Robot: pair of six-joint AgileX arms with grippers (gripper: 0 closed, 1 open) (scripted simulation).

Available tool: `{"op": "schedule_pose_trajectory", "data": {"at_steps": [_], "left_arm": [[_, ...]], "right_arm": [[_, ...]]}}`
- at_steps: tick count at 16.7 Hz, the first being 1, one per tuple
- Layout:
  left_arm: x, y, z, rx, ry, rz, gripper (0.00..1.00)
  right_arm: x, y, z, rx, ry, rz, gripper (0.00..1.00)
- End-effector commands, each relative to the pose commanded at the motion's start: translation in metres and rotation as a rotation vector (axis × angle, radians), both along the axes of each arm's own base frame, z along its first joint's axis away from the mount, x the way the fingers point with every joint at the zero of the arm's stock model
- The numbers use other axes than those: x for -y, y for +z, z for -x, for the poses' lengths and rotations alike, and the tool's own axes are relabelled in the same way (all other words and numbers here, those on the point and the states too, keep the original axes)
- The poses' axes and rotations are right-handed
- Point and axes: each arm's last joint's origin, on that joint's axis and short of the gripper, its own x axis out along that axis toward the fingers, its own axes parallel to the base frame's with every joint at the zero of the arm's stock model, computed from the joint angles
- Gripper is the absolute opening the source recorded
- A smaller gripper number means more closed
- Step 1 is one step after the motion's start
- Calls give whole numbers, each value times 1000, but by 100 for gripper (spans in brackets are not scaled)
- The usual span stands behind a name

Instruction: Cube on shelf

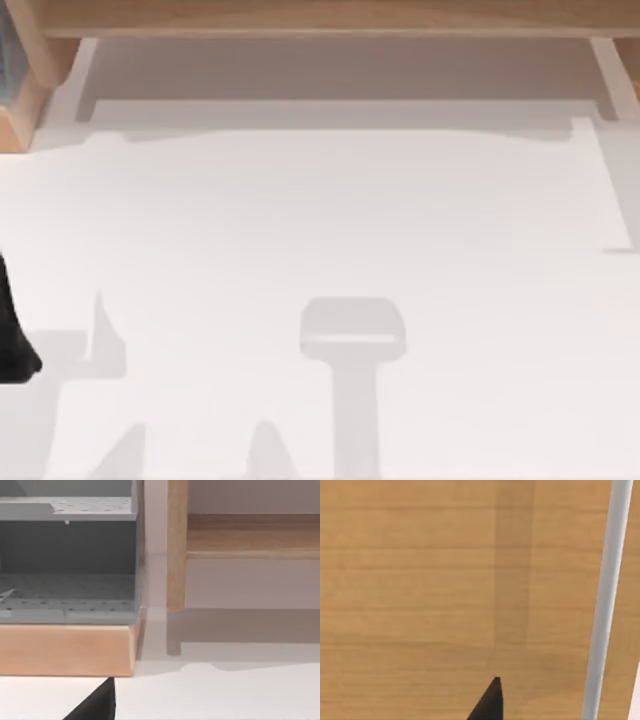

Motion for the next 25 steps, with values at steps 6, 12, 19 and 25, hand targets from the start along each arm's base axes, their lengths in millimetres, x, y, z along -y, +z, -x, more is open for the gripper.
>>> {"op": "schedule_pose_trajectory", "data": {"at_steps": [6, 12, 19, 25], "left_arm": [[0, 0, 0, 0, 0, 0, 100], [0, 0, 0, 0, 0, 0, 100], [0, 0, 0, 0, 0, 0, 100], [0, 0, 0, 0, 0, 0, 100]], "right_arm": [[0, 0, 0, 0, 0, 0, 100], [0, 0, 4, 2, 0, 3, 100], [-1, -1, 18, -2, 4, -2, 100], [43, 5, 13, 0, -179, -20, 100]]}}
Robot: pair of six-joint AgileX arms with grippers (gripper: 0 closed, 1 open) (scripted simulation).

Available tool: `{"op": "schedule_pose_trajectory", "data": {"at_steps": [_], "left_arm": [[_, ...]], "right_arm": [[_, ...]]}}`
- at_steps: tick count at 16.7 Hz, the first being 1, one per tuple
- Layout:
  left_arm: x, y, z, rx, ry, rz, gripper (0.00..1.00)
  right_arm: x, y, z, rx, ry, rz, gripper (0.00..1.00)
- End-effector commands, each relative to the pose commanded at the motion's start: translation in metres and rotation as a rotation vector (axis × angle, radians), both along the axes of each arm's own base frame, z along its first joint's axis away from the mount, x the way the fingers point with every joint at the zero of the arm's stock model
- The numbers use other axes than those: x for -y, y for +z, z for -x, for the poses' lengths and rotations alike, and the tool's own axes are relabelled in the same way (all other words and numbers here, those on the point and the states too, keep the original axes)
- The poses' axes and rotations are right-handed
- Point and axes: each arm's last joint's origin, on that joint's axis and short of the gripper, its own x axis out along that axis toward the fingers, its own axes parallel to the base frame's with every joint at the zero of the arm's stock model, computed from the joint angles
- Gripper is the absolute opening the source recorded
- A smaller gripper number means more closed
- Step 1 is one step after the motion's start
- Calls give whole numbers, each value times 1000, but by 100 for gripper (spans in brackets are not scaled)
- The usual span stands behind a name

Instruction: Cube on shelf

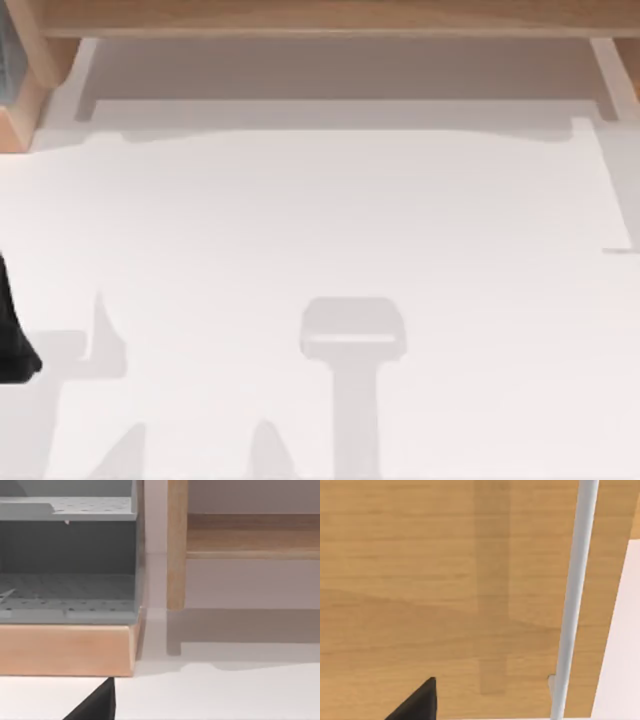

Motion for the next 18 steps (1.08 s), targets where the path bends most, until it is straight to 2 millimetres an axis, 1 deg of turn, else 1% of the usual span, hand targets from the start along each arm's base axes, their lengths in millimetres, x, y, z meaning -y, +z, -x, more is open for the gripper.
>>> {"op": "schedule_pose_trajectory", "data": {"at_steps": [3, 5, 8, 10, 11, 12, 14, 16, 18], "left_arm": [[0, 0, 0, 0, 0, 0, 100], [0, 0, 0, 0, 0, 0, 100], [0, 0, 0, 0, 0, 0, 100], [0, 0, 0, 0, 0, 0, 100], [0, 0, 0, 0, 0, 0, 100], [0, 0, 0, 0, 0, 0, 100], [0, 0, 0, 0, 0, 0, 100], [0, 0, 0, 0, 0, 0, 100], [0, 0, 0, 0, 0, 0, 100]], "right_arm": [[51, 15, -10, 30, -177, -14, 100], [90, 34, -23, 59, -289, -36, 100], [145, 74, -48, 100, -424, -98, 100], [170, 106, -70, 107, -486, -171, 100], [179, 122, -81, 102, -510, -218, 100], [183, 138, -94, 87, -528, -273, 100], [180, 165, -119, 25, -552, -404, 100], [164, 183, -143, -75, -566, -552, 100], [135, 190, -166, -210, -574, -707, 100]]}}
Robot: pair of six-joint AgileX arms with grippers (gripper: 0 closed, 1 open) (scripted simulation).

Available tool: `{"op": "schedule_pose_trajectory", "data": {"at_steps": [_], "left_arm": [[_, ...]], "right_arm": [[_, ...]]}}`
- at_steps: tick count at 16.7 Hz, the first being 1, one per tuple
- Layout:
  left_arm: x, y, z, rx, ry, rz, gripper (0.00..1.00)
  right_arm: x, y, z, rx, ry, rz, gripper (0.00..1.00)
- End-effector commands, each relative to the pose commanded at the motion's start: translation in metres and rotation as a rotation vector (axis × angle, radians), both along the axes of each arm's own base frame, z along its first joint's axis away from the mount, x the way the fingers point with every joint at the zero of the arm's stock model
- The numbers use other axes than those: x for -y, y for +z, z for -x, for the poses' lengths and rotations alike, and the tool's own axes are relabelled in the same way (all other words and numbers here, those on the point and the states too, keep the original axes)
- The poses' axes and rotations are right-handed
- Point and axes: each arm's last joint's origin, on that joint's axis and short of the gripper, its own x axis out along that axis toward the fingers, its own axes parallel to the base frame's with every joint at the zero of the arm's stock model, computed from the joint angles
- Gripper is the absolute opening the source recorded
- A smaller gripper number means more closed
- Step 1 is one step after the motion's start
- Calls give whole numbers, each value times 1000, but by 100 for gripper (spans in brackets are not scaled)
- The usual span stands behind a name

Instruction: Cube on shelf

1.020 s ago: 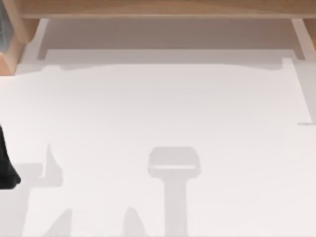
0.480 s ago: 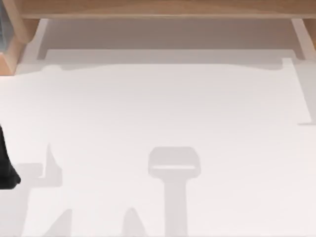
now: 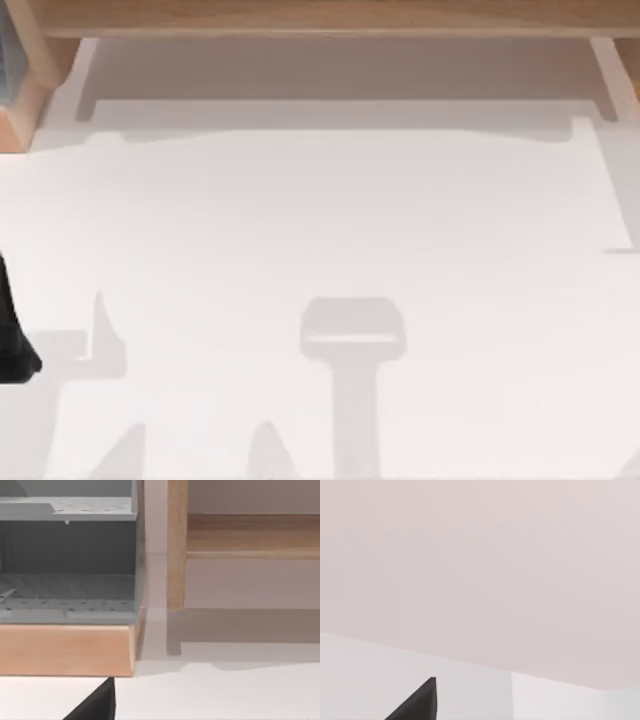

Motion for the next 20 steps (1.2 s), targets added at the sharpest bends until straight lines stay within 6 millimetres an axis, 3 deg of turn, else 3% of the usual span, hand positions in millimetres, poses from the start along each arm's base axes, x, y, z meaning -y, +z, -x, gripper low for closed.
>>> {"op": "schedule_pose_trajectory", "data": {"at_steps": [5, 10, 14, 20], "left_arm": [[0, 0, 0, 0, 0, 0, 100], [0, 0, 0, 0, 0, 0, 100], [0, 0, 0, 0, 0, 0, 100], [0, 0, 0, 0, 0, 0, 100]], "right_arm": [[-89, -11, -41, -258, 17, -409, 100], [-158, -41, -59, -517, -22, -673, 100], [-171, -62, -62, -619, -65, -751, 100], [-169, -61, -61, -617, -68, -751, 100]]}}
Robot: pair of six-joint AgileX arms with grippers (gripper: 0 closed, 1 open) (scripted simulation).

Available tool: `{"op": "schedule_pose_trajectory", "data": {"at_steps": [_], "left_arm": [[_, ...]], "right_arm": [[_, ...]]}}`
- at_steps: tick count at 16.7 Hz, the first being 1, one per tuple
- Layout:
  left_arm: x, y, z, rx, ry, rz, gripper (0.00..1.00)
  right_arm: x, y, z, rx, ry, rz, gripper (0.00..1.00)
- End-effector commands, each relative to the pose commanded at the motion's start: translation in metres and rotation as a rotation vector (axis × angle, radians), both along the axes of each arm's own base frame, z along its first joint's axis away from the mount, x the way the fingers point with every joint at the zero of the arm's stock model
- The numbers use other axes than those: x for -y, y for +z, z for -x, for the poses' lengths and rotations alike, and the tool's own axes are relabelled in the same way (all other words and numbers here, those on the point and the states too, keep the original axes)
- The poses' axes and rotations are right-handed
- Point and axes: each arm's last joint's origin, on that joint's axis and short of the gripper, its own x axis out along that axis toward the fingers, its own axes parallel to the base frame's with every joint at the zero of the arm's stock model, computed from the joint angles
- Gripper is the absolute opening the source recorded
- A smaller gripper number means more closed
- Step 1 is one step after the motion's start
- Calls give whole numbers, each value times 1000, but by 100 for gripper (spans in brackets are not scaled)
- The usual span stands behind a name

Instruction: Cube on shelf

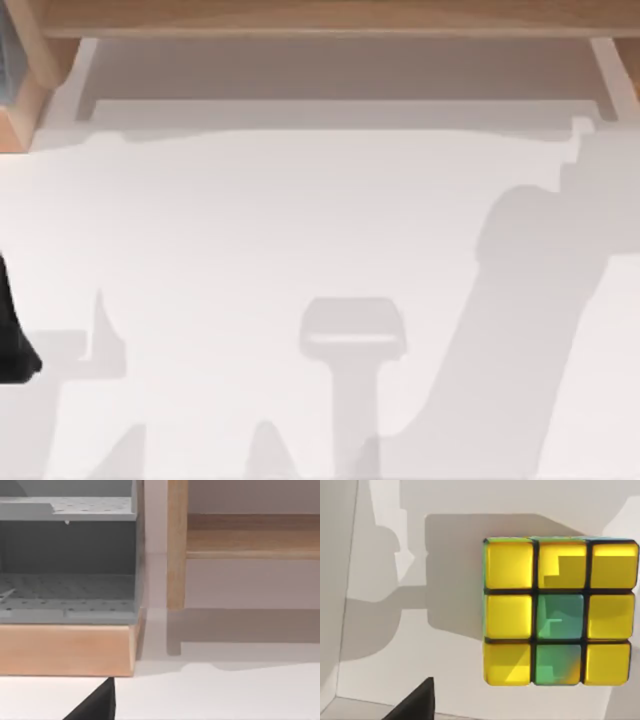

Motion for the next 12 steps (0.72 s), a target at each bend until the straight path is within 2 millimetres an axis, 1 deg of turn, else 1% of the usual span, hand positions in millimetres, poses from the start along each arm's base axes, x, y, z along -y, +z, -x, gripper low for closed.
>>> {"op": "schedule_pose_trajectory", "data": {"at_steps": [3, 5, 7, 11, 12], "left_arm": [[0, 0, 0, 0, 0, 0, 100], [0, 0, 0, 0, 0, 0, 100], [0, 0, 0, 0, 0, 0, 100], [0, 0, 0, 0, 0, 0, 100], [0, 0, 0, 0, 0, 0, 100]], "right_arm": [[2, 0, 4, 0, 2, -3, 100], [0, -3, 4, 2, 2, -4, 100], [-3, -16, -2, 2, 4, -4, 100], [-6, -54, -19, -1, 4, -1, 100], [-6, -58, -21, -2, 3, -1, 100]]}}
